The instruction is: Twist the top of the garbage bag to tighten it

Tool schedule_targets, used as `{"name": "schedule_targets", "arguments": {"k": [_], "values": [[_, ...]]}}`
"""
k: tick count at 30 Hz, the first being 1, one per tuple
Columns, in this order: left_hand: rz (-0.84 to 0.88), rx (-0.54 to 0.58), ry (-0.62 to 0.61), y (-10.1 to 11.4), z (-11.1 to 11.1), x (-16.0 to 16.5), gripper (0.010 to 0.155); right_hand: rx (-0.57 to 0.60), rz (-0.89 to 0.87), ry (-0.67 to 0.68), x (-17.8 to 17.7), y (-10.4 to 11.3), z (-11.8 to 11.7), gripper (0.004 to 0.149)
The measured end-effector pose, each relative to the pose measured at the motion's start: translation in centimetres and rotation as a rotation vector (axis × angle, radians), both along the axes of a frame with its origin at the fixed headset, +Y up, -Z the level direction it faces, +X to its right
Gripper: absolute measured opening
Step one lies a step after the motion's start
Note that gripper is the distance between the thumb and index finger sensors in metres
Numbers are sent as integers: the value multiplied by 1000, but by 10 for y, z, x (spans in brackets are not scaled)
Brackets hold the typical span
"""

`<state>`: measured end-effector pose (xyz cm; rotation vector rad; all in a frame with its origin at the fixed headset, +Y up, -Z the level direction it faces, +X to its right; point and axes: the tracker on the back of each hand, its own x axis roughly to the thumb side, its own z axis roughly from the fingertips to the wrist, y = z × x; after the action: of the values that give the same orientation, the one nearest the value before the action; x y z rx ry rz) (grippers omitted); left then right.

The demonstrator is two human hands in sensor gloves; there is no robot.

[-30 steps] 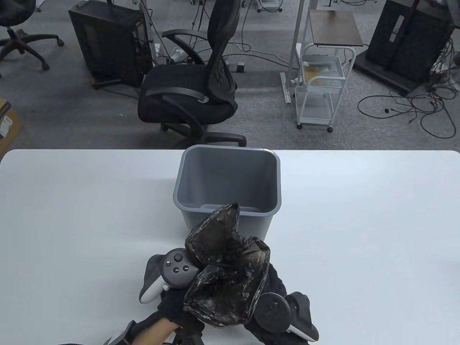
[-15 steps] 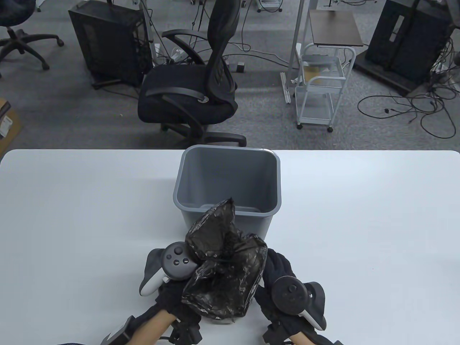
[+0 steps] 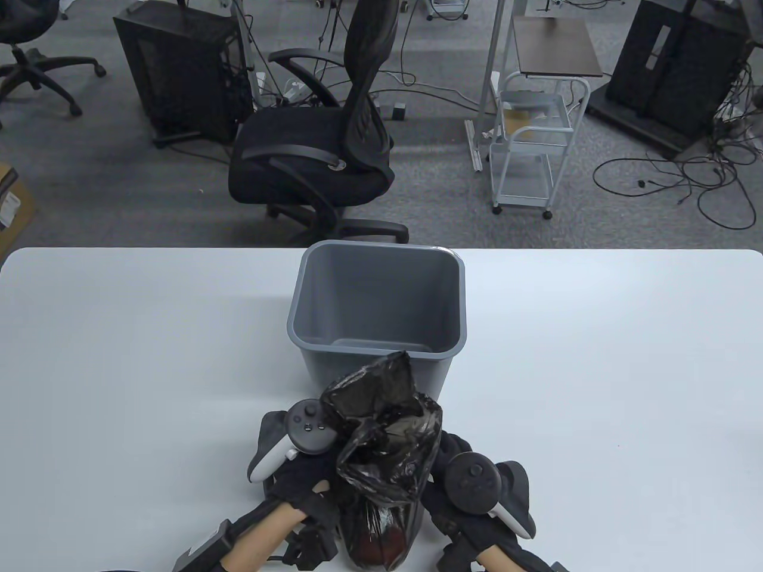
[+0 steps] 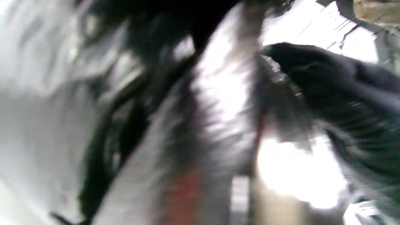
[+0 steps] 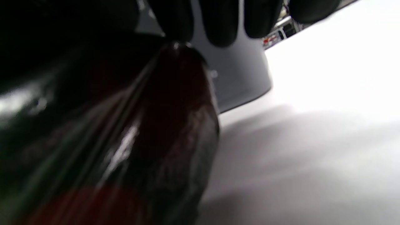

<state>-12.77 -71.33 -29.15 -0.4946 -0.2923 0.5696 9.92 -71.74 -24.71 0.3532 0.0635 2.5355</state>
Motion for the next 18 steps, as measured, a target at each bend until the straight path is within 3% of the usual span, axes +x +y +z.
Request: {"name": "schedule_targets", "arguments": {"k": [6, 10, 13, 18], "values": [[-190, 84, 5, -10, 1, 6, 61, -35, -64, -20, 10, 5, -2, 62], [-244, 110, -5, -11, 1, 9, 63, -61, -158, -68, 32, 22, -2, 62], [-315, 177, -87, -12, -3, 14, 66, 7, -196, -108, 50, 39, 2, 62], [-365, 264, -52, 6, 2, 12, 76, 87, -217, -153, 75, 61, 8, 62]]}}
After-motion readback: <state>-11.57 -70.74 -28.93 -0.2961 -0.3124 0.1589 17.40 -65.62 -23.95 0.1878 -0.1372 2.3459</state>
